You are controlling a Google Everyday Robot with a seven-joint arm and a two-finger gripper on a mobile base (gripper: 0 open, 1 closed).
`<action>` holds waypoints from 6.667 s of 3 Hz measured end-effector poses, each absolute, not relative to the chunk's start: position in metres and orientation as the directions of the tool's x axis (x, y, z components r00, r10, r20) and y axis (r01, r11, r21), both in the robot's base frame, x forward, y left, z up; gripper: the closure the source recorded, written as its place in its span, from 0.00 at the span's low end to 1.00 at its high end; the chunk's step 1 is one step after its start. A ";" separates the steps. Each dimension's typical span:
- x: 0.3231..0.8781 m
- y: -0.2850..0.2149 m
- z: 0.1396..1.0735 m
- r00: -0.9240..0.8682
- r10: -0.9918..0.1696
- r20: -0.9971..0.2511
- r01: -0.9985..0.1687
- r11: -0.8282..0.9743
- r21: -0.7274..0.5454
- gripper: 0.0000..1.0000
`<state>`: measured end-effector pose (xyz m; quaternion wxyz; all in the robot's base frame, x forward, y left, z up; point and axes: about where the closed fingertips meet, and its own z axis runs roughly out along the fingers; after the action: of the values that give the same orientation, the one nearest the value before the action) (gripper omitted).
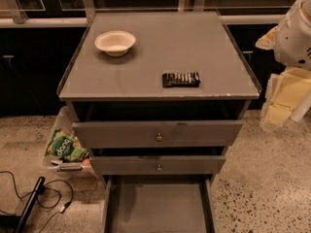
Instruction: Place rxbar chocolate into bottom drawer
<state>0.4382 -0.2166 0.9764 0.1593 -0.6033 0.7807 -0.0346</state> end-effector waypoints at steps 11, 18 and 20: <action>0.649 -0.146 0.872 0.028 -0.654 -0.756 -0.978 0.139 -0.156 0.00; 0.675 -0.148 0.837 0.091 -0.662 -0.744 -0.975 0.091 -0.200 0.10; 0.675 -0.148 0.837 0.091 -0.662 -0.744 -0.976 0.091 -0.200 0.57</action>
Offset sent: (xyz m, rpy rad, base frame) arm 0.0439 0.0043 -0.0160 0.2598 -0.1037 0.0976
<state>0.6750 -0.1480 0.8371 0.3687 -0.6400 0.6399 0.2123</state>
